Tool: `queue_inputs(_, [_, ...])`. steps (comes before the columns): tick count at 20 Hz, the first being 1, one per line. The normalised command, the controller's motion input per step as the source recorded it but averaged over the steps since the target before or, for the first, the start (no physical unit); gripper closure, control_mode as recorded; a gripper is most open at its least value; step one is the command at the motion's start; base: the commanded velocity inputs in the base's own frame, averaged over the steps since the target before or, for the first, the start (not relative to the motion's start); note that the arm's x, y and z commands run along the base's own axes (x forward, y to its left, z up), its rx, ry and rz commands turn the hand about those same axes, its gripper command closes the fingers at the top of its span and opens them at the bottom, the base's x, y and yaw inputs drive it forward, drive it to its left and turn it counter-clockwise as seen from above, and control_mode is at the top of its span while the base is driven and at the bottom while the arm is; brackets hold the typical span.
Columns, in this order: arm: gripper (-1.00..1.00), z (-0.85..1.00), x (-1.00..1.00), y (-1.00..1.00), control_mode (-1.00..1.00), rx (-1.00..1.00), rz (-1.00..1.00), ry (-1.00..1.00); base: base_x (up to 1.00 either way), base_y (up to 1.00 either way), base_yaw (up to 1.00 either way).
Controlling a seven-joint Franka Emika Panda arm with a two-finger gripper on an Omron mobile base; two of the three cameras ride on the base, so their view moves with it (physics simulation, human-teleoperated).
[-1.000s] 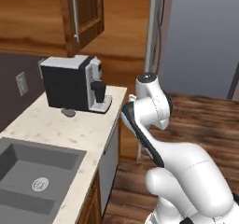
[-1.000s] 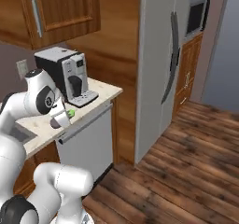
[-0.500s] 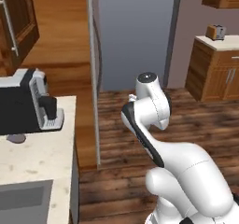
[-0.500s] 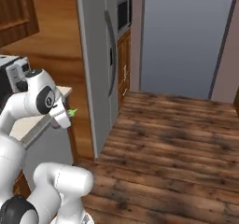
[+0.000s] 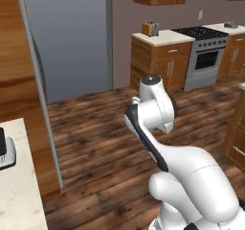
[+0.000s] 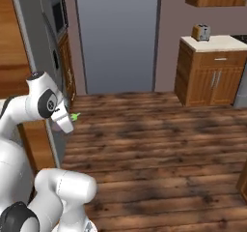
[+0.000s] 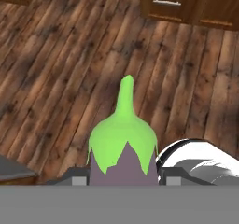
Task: Turn on the sink faucet. Then move the eggplant from the counter to the sink. Turn off the sink. Move the vegetable from the sink to the pot next to the stove. Finally move the pot to the rear right burner.
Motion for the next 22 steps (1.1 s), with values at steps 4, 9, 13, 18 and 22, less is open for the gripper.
queue_inputs(4, [1.00, 0.00, 0.00, 0.00, 1.00, 0.00, 0.00, 0.00, 0.24, 0.00, -0.52])
queue_inputs(9, [1.00, 0.00, 0.00, 0.00, 1.00, 0.00, 0.00, 0.00, 0.71, 0.06, -0.45])
queue_inputs(13, [1.00, 0.00, 0.00, 0.00, 1.00, 0.00, 0.00, 0.00, 0.99, 0.19, -0.37])
queue_inputs(18, [1.00, 0.00, 0.00, 0.00, 1.00, 0.00, 0.00, 0.00, 1.00, 0.22, -0.31])
queue_inputs(22, [1.00, 0.00, 0.00, 0.00, 1.00, 0.00, 0.00, 0.00, 1.00, 0.19, -0.26])
